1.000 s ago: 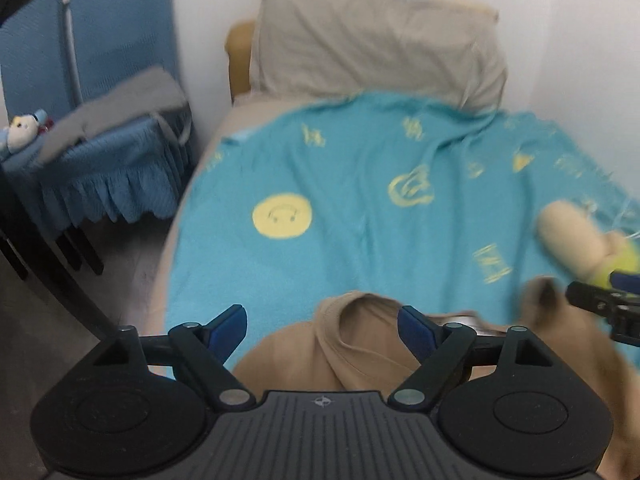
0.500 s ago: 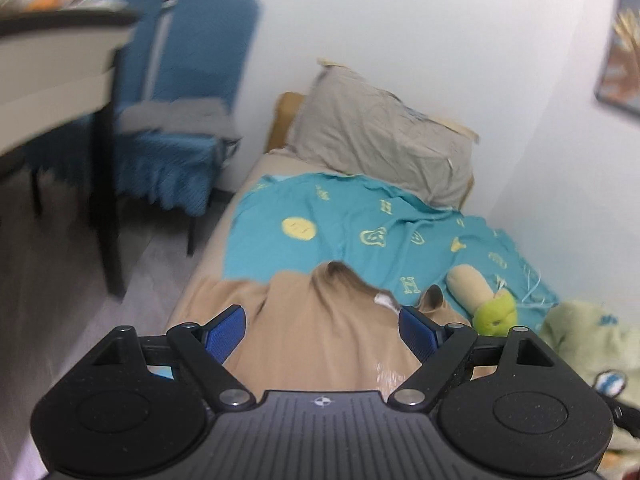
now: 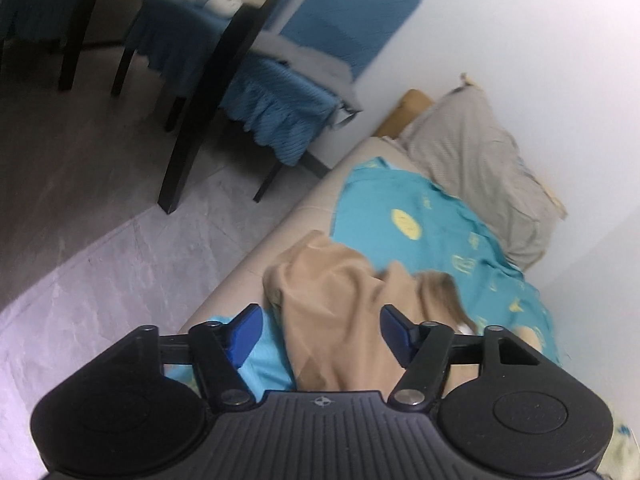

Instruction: Fold clothes

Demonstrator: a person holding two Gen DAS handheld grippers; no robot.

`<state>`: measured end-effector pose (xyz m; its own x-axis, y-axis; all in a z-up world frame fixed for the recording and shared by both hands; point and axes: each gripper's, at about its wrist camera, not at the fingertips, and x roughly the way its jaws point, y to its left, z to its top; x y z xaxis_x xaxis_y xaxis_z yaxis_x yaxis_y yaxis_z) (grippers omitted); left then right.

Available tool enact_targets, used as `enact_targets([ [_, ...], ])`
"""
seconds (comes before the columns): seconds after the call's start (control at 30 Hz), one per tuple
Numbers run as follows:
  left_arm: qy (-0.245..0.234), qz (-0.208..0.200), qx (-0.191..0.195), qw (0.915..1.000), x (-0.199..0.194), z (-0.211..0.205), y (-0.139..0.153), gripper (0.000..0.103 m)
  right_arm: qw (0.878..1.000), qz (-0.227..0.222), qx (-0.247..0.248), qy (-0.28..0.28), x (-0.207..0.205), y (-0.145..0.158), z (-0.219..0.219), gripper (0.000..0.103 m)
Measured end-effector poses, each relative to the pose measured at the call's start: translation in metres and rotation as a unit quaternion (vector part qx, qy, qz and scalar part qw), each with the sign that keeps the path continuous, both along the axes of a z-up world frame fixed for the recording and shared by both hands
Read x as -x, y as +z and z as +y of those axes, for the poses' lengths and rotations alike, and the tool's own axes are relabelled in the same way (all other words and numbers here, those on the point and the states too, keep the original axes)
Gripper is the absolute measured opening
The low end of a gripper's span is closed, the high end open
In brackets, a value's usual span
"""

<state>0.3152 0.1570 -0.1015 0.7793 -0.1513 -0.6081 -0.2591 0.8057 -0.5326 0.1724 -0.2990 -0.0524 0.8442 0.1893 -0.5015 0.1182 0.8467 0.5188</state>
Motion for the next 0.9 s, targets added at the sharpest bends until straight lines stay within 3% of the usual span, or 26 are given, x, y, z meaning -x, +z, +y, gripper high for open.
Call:
enact_targets([
  [0.17, -0.001, 0.001, -0.005, 1.0000, -0.063, 0.002, -0.033, 0.063, 1.000, 0.014, -0.007, -0.007, -0.033, -0.016, -0.004, 0.086],
  [0.27, -0.027, 0.006, -0.022, 0.9994, -0.106, -0.005, -0.051, 0.063, 1.000, 0.018, -0.012, -0.011, -0.052, -0.026, -0.006, 0.086],
  [0.33, -0.033, 0.012, -0.029, 0.9990, -0.124, -0.009, -0.061, 0.058, 0.999, 0.029, -0.014, -0.014, -0.063, -0.033, -0.007, 0.086],
  [0.4, -0.039, 0.018, -0.036, 0.9984, -0.142, -0.013, -0.070, 0.030, 0.999, 0.039, -0.023, -0.017, -0.072, -0.041, -0.008, 0.086],
  [0.43, -0.046, 0.012, -0.034, 0.9983, -0.147, -0.015, -0.072, 0.021, 0.998, 0.044, -0.029, -0.018, -0.076, -0.045, -0.009, 0.086],
  [0.47, -0.054, 0.007, -0.033, 0.9980, -0.151, -0.016, -0.074, 0.003, 0.998, 0.049, -0.032, -0.019, -0.080, -0.048, -0.009, 0.086],
  [0.6, -0.055, -0.031, -0.083, 0.9945, -0.150, -0.020, -0.064, 0.001, 0.998, 0.055, -0.029, -0.022, -0.084, -0.053, -0.007, 0.086],
  [0.67, -0.022, -0.031, -0.095, 0.9948, -0.150, -0.012, -0.058, 0.001, 0.998, 0.053, -0.029, -0.025, -0.082, -0.052, -0.007, 0.086],
  [0.73, 0.012, -0.014, -0.136, 0.9905, -0.149, -0.005, -0.053, 0.001, 0.998, 0.048, -0.020, -0.029, -0.079, -0.050, -0.006, 0.086],
  [0.8, 0.015, 0.002, -0.144, 0.9895, -0.148, 0.003, -0.054, 0.003, 0.998, 0.045, -0.006, -0.037, -0.077, -0.049, -0.006, 0.086],
  [0.83, 0.005, 0.000, -0.130, 0.9915, -0.145, 0.008, -0.053, 0.004, 0.998, 0.045, -0.002, -0.040, -0.076, -0.048, -0.006, 0.086],
  [0.9, -0.012, -0.002, -0.109, 0.9940, -0.140, 0.016, -0.052, 0.014, 0.998, 0.046, 0.002, -0.042, -0.075, -0.048, -0.006, 0.086],
])
